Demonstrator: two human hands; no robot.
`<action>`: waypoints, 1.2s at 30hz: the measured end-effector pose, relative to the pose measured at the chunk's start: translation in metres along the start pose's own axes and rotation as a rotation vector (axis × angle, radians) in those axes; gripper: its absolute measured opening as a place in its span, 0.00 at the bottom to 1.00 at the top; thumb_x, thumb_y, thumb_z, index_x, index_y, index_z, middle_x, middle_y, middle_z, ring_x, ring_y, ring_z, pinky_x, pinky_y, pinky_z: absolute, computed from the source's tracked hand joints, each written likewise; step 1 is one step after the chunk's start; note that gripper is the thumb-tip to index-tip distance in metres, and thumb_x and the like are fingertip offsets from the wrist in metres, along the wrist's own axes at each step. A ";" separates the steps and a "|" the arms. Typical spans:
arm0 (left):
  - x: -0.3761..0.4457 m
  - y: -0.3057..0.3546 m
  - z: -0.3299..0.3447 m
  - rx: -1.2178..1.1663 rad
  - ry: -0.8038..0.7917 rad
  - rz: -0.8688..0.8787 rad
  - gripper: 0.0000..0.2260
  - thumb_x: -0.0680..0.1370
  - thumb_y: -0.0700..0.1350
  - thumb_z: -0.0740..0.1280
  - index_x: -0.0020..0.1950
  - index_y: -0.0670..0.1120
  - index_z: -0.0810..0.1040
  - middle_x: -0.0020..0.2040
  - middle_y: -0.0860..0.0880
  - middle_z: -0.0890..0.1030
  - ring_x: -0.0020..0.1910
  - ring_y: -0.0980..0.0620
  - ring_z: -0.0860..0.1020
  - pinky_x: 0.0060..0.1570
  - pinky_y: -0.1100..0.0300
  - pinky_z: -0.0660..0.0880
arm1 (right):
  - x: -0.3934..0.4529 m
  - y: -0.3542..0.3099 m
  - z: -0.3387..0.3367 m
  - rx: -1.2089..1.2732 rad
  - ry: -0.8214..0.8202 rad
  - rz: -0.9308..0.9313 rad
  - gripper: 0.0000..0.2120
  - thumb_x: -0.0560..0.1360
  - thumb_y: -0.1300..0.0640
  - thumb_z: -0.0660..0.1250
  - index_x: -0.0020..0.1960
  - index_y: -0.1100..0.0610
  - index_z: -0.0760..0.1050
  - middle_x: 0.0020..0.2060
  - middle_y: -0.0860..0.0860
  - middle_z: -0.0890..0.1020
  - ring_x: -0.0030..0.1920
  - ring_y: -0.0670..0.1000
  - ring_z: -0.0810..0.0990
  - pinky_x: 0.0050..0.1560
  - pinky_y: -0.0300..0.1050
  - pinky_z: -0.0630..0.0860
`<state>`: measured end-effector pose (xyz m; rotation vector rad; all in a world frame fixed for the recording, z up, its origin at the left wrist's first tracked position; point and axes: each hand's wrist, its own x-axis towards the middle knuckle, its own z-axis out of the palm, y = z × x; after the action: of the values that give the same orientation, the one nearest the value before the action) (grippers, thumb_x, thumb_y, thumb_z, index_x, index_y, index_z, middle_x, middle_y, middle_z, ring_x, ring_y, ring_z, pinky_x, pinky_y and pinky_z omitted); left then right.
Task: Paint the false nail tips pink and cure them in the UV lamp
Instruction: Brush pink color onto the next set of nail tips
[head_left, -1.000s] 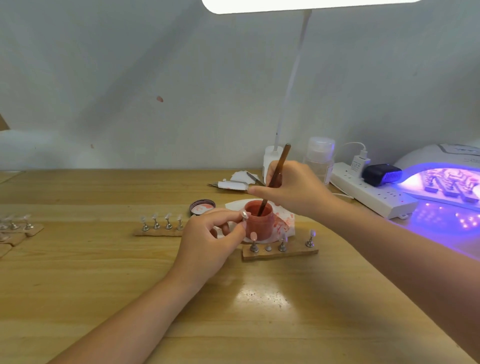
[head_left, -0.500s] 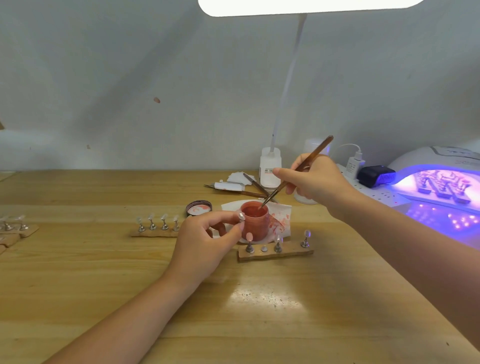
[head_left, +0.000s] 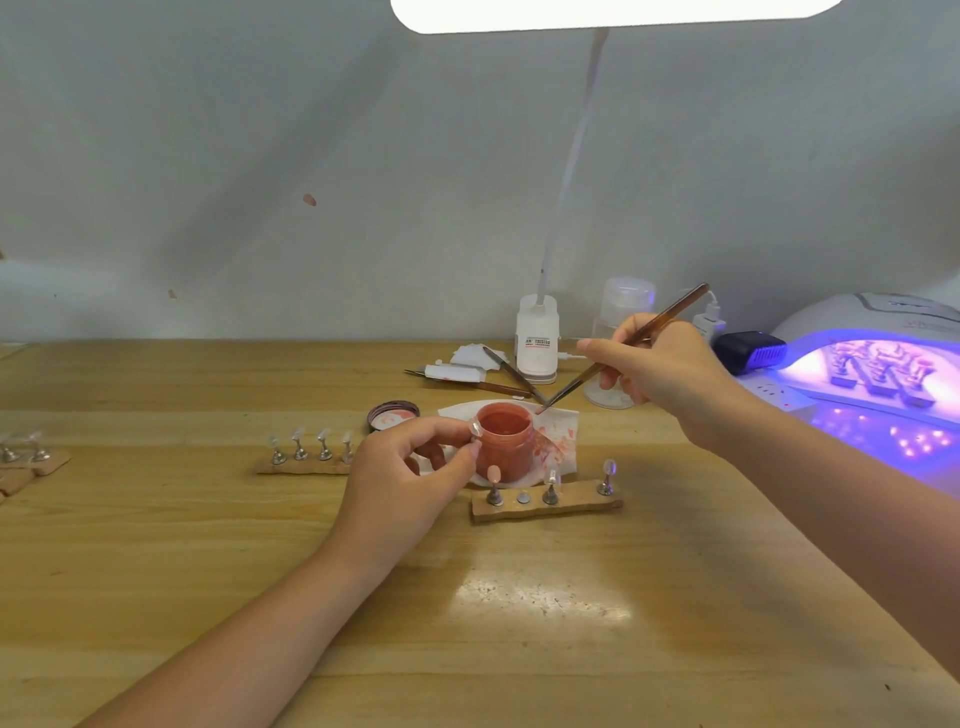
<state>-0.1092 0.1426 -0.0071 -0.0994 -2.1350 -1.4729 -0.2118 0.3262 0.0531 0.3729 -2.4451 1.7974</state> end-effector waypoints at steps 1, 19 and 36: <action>0.000 0.000 0.000 -0.001 0.000 0.000 0.14 0.71 0.35 0.70 0.38 0.56 0.79 0.34 0.62 0.80 0.30 0.63 0.73 0.28 0.73 0.67 | 0.000 0.000 0.000 0.019 0.003 0.001 0.12 0.73 0.58 0.70 0.34 0.57 0.71 0.18 0.46 0.76 0.18 0.39 0.71 0.20 0.29 0.65; 0.001 -0.001 0.001 0.013 -0.002 -0.007 0.14 0.72 0.36 0.69 0.39 0.56 0.79 0.36 0.61 0.81 0.32 0.63 0.73 0.29 0.72 0.66 | -0.011 0.004 -0.002 0.271 0.092 0.057 0.14 0.73 0.55 0.69 0.32 0.55 0.70 0.21 0.48 0.73 0.21 0.45 0.65 0.22 0.34 0.64; 0.001 -0.004 0.001 0.016 0.001 0.007 0.14 0.71 0.35 0.70 0.42 0.55 0.81 0.33 0.61 0.79 0.32 0.62 0.72 0.29 0.71 0.65 | -0.076 0.013 0.035 0.129 0.003 -0.705 0.05 0.74 0.55 0.68 0.39 0.48 0.78 0.28 0.35 0.78 0.29 0.37 0.77 0.32 0.24 0.68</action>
<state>-0.1120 0.1418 -0.0107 -0.0997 -2.1430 -1.4507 -0.1390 0.3080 0.0146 1.0742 -1.8346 1.6079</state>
